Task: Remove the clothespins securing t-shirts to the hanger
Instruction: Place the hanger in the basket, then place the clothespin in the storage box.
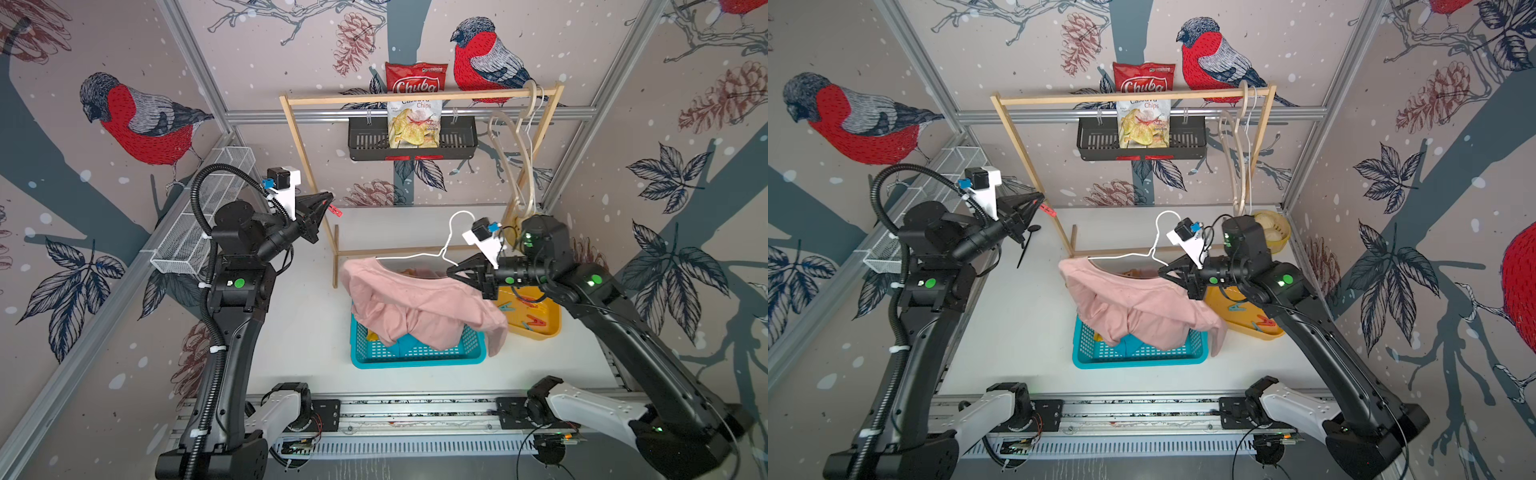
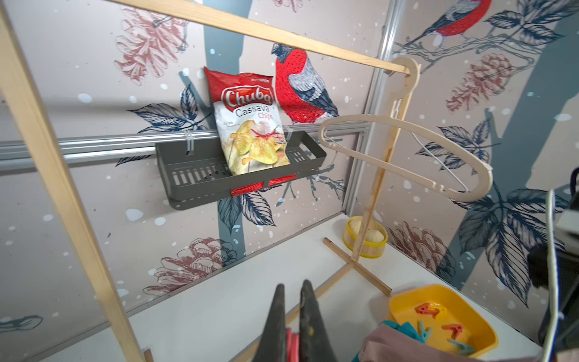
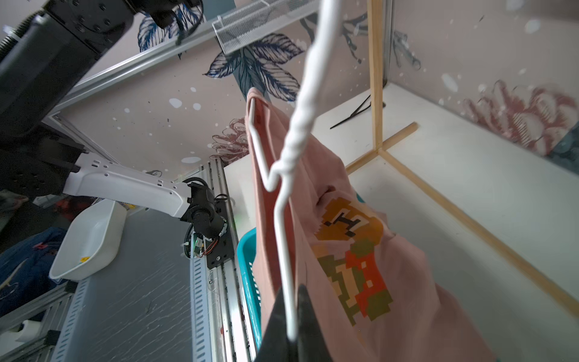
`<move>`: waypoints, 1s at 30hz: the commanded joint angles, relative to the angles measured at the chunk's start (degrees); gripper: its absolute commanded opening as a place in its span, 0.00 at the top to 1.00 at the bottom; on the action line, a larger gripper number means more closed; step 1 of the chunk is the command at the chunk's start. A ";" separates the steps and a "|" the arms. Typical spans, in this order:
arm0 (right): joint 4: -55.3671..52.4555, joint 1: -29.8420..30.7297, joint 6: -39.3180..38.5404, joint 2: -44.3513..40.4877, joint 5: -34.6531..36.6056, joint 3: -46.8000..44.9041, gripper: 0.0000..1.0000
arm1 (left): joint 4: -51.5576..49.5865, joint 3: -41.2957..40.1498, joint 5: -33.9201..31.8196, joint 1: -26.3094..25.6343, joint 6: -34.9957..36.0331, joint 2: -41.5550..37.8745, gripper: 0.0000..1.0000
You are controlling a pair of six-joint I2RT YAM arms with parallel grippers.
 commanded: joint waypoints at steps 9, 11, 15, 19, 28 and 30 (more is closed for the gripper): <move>0.37 2.19 5.02 5.25 25.06 0.28 0.29 | 11.35 -10.74 -5.85 -2.32 -16.46 -1.83 1.00; 2.09 2.20 6.39 4.01 28.94 -0.03 0.27 | 11.38 -12.04 -10.44 -7.32 -17.27 -1.44 1.00; 7.24 3.54 8.98 2.78 34.54 -0.21 0.27 | 11.50 -12.56 -18.22 -17.15 -18.73 0.62 1.00; 12.90 10.54 8.05 5.26 41.05 -0.12 0.27 | 11.96 -12.29 -26.53 -25.72 -24.02 2.61 1.00; 17.40 17.47 6.15 16.78 45.30 7.78 0.27 | 13.40 -11.44 -27.25 -33.44 -28.09 5.81 1.00; 17.84 17.49 5.60 17.77 45.30 8.69 0.31 | 12.67 -11.46 -26.44 -33.45 -28.42 5.49 1.00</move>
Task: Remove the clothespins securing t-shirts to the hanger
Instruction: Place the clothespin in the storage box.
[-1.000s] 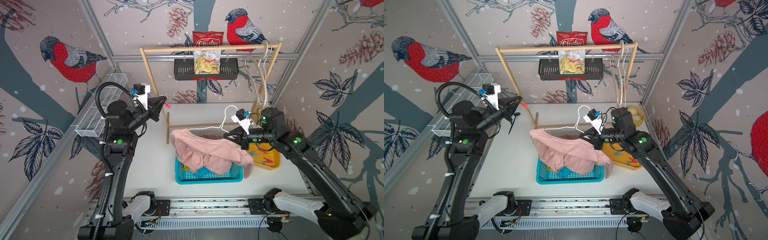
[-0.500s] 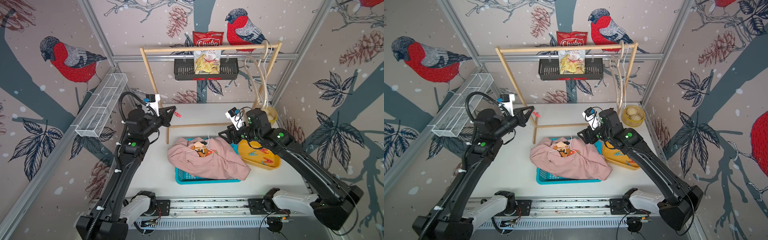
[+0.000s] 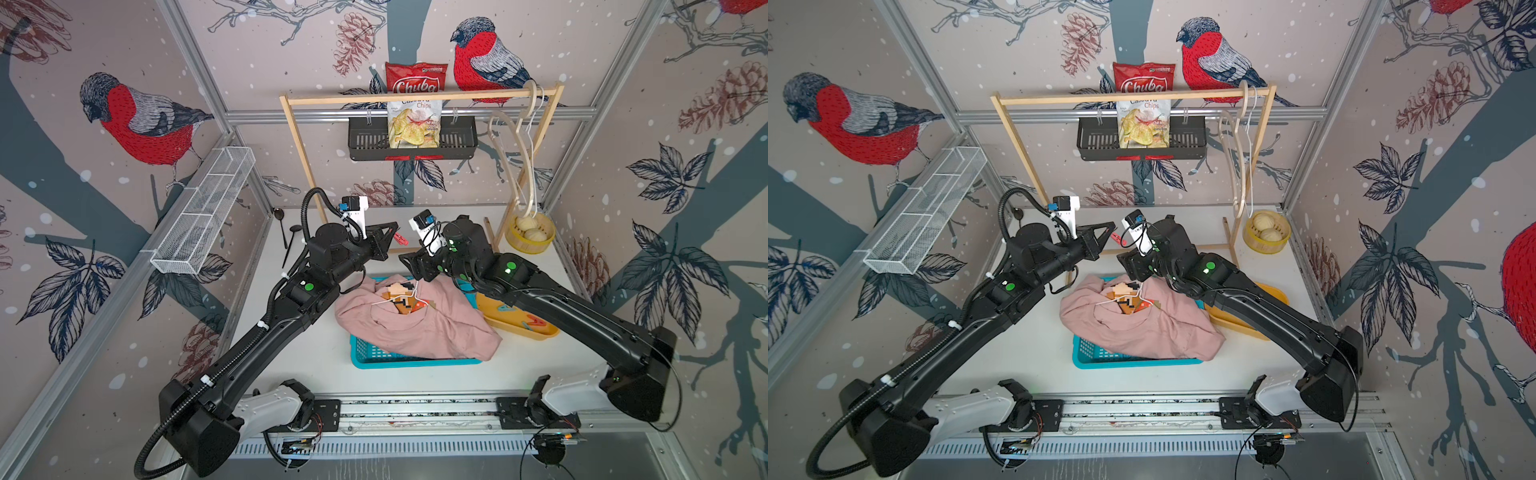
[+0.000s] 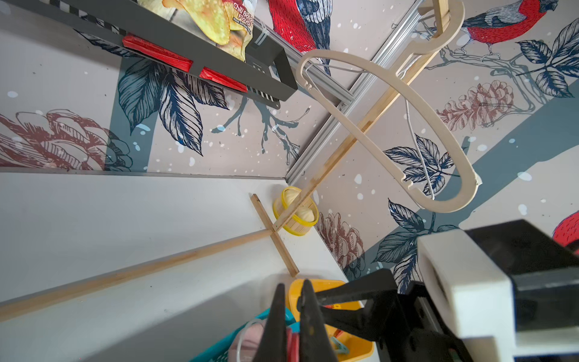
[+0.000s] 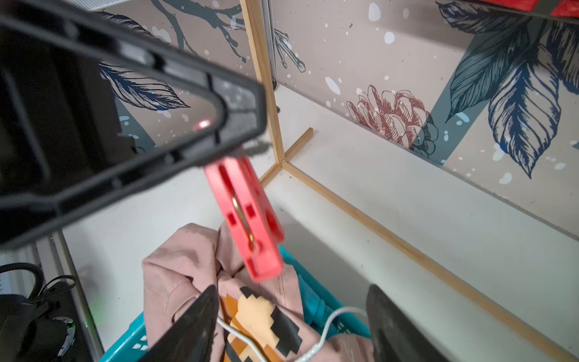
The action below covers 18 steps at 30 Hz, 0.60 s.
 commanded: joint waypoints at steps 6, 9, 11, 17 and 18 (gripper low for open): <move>7.21 0.11 -2.01 1.21 1.08 0.17 0.59 | 2.56 -0.70 2.24 -0.12 -2.46 -1.15 1.00; 7.80 0.11 -2.61 1.85 1.47 0.19 0.62 | 0.97 -0.63 3.29 -0.11 -2.28 -0.92 1.00; 7.59 0.11 -3.04 2.22 0.30 0.40 0.54 | 1.08 -1.15 4.49 -0.12 -2.56 -0.63 1.00; 6.87 0.22 -3.25 2.26 -1.28 -0.11 0.69 | 1.54 -1.12 6.46 -0.12 -3.10 0.33 1.00; 6.62 0.24 -3.25 2.09 -1.14 -0.11 0.74 | 1.48 -1.11 6.65 -0.06 -3.11 0.44 1.00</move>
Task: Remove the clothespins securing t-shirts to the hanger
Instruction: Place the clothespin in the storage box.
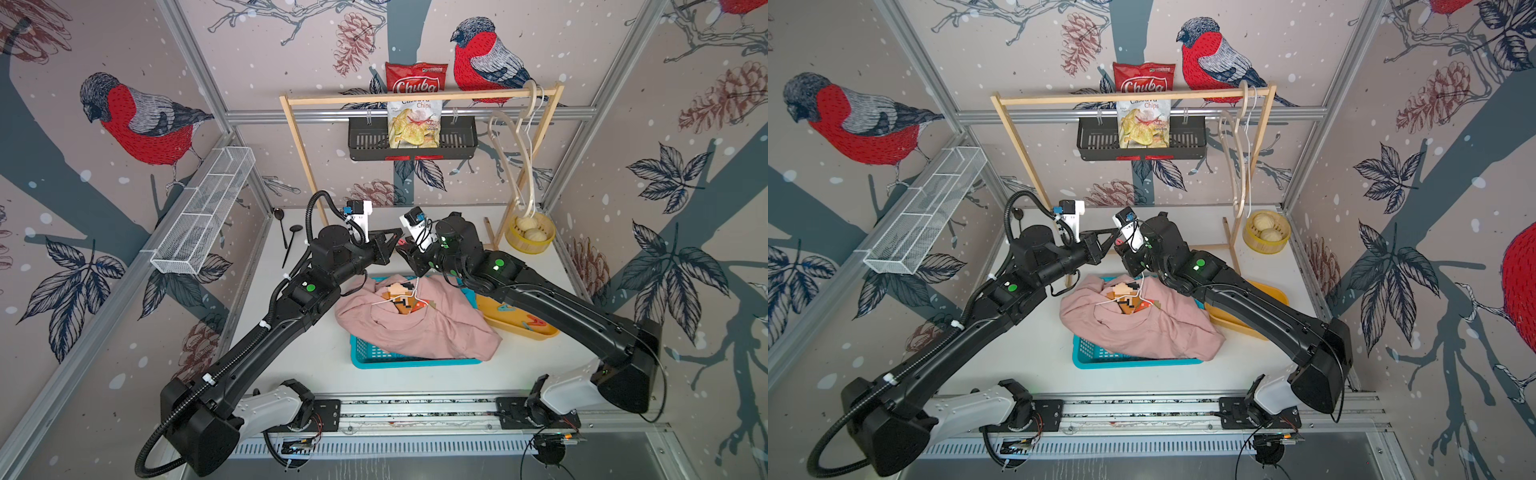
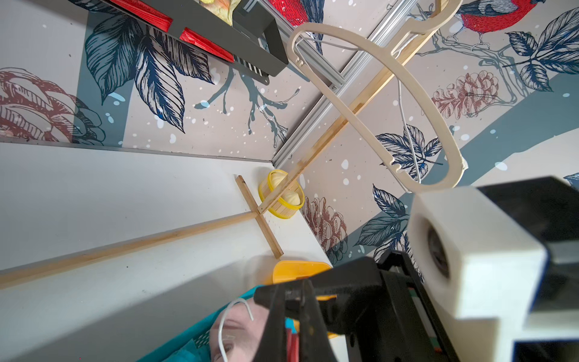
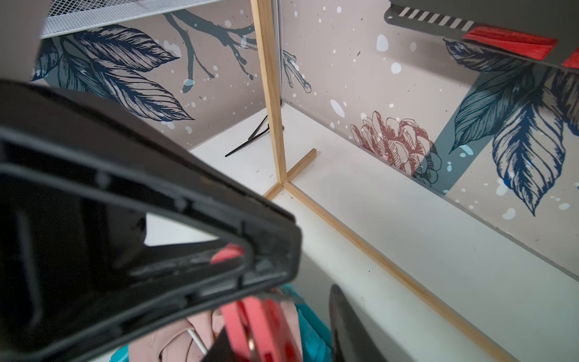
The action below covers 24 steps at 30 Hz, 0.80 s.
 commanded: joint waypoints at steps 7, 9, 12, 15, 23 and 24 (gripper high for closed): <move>0.12 -1.00 1.39 -2.88 2.79 -1.80 0.87 | 3.57 -0.28 6.33 0.03 0.68 1.65 0.70; -0.25 -2.08 2.93 -4.44 3.26 -3.44 0.89 | 4.14 -0.27 7.14 0.03 1.54 1.98 0.58; -0.68 -3.96 4.73 -7.84 3.43 -7.20 0.90 | 4.37 0.48 7.02 0.09 3.17 2.45 0.47; -1.62 -6.07 6.74 -11.46 3.91 -11.45 0.90 | 3.35 1.44 5.29 0.12 6.08 2.75 0.40; -8.01 -20.87 17.69 -23.30 7.15 -27.70 0.81 | -4.57 3.83 -3.53 0.12 14.74 4.50 0.53; -8.93 -24.08 19.16 -24.34 6.53 -29.79 0.81 | -5.30 4.25 -2.91 0.03 14.84 5.36 0.56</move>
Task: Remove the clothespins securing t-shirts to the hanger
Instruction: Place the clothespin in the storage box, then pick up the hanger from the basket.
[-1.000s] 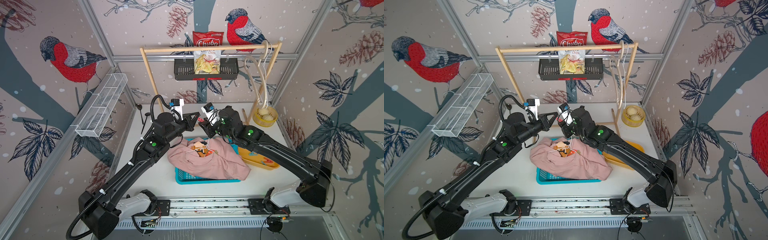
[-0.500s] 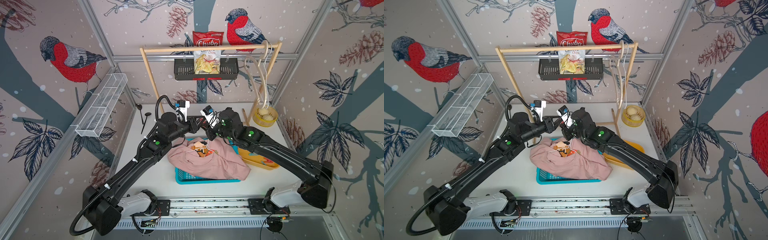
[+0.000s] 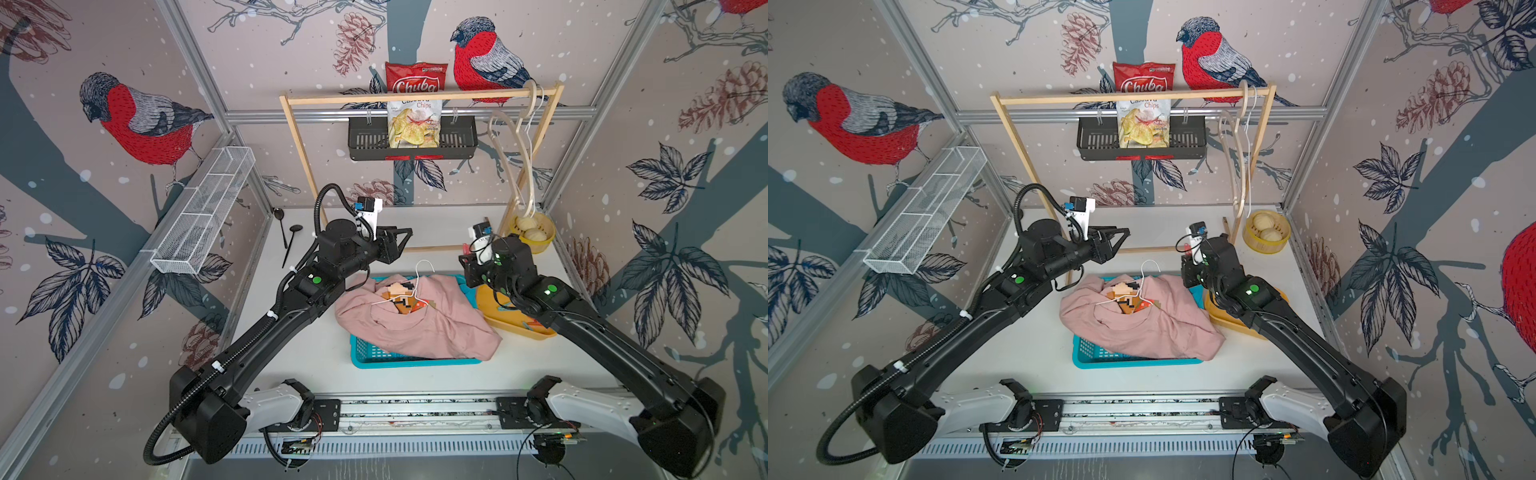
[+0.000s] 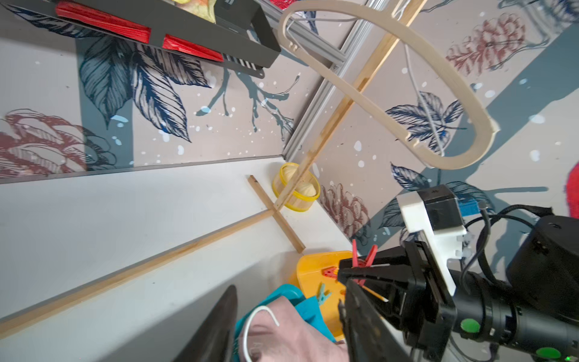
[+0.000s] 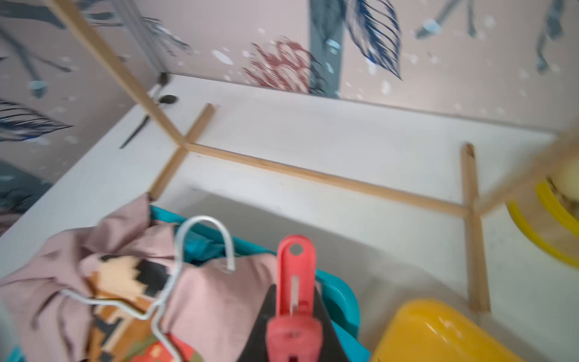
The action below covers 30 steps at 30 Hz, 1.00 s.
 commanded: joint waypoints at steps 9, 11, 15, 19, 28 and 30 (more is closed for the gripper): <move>-5.67 -28.57 9.42 -2.92 -9.70 -13.82 0.64 | -10.55 5.18 -4.44 -5.64 7.53 7.52 0.62; -6.42 -29.92 9.22 -1.64 -10.19 -13.42 0.49 | -12.62 5.89 -7.40 -7.53 8.21 8.64 0.68; -5.75 -29.87 9.45 -2.16 -11.63 -12.86 0.40 | -15.01 6.11 -13.64 -11.25 8.17 10.74 0.76; -3.10 -25.85 10.62 -5.96 -11.90 -12.45 0.40 | -17.11 5.82 -16.97 -11.55 6.11 11.76 0.74; 2.50 -9.98 13.40 -6.44 -6.56 -9.91 0.40 | -16.20 5.13 -13.07 -11.54 4.64 15.70 0.61; 3.03 -7.76 13.36 -5.07 -6.19 -8.84 0.40 | -15.96 5.10 -13.41 -11.55 4.37 16.60 0.58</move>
